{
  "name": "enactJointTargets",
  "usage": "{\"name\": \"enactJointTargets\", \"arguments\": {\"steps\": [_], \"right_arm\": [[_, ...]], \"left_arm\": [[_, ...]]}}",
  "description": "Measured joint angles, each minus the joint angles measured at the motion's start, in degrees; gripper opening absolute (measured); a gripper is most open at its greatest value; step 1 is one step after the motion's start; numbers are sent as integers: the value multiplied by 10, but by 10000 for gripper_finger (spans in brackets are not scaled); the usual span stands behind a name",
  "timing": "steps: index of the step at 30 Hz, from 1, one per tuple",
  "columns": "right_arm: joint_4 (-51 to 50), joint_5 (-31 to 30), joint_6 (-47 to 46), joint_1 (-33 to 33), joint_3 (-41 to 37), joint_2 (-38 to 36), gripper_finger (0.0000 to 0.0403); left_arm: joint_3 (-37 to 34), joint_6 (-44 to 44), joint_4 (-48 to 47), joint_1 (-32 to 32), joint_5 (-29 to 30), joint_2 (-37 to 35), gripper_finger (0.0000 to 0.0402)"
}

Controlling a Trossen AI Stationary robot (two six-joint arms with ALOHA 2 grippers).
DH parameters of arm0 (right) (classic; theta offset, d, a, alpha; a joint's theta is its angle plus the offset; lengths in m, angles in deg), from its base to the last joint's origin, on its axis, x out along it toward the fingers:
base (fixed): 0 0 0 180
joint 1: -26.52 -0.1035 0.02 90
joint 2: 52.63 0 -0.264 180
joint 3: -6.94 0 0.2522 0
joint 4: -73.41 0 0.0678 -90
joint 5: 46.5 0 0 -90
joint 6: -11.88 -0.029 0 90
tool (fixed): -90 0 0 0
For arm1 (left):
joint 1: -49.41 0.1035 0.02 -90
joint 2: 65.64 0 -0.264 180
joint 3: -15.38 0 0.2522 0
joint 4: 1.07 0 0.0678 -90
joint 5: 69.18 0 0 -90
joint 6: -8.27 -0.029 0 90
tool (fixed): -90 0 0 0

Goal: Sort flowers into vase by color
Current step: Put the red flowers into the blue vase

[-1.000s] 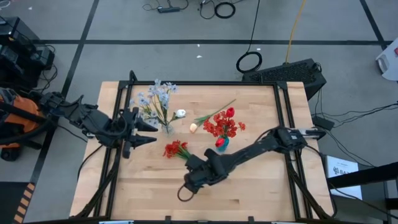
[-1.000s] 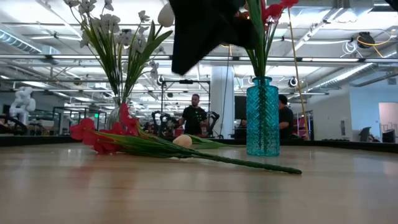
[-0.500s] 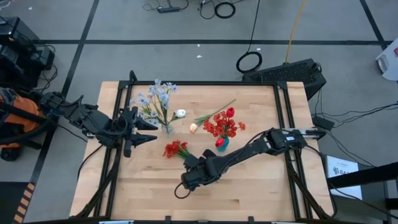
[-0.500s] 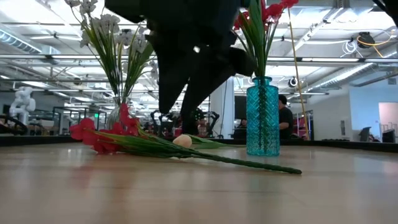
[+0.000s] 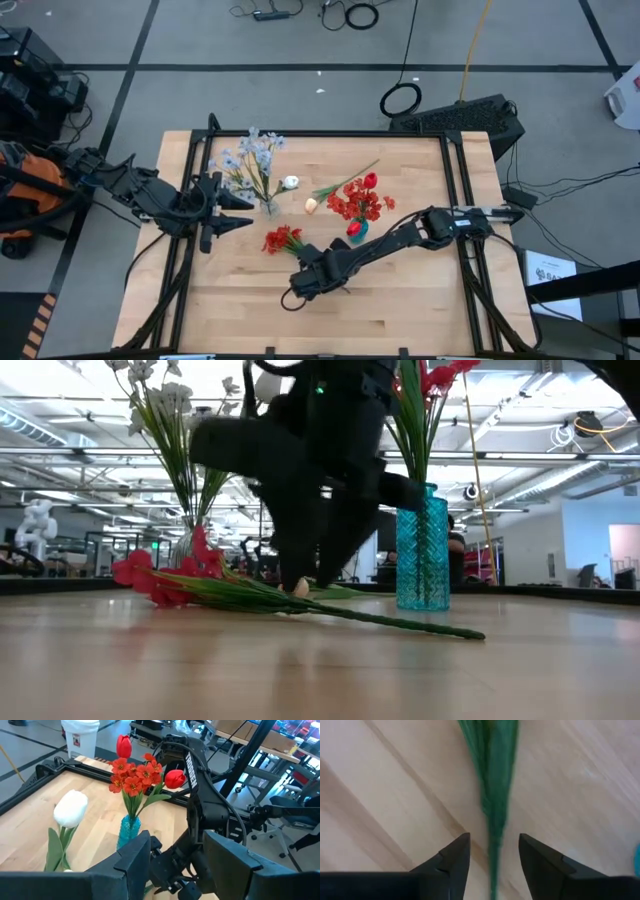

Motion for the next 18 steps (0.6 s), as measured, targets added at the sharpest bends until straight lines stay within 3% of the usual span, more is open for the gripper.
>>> {"name": "enactJointTargets", "arguments": {"steps": [9,16,18], "right_arm": [[10,68,4,9,2,27,118],[14,80,21,5,0,21,16],[11,75,27,-1,-1,15,10]], "left_arm": [[0,1,0,0,5,0,187],[0,4,0,0,5,0,187],[0,4,1,0,5,0,187]]}}
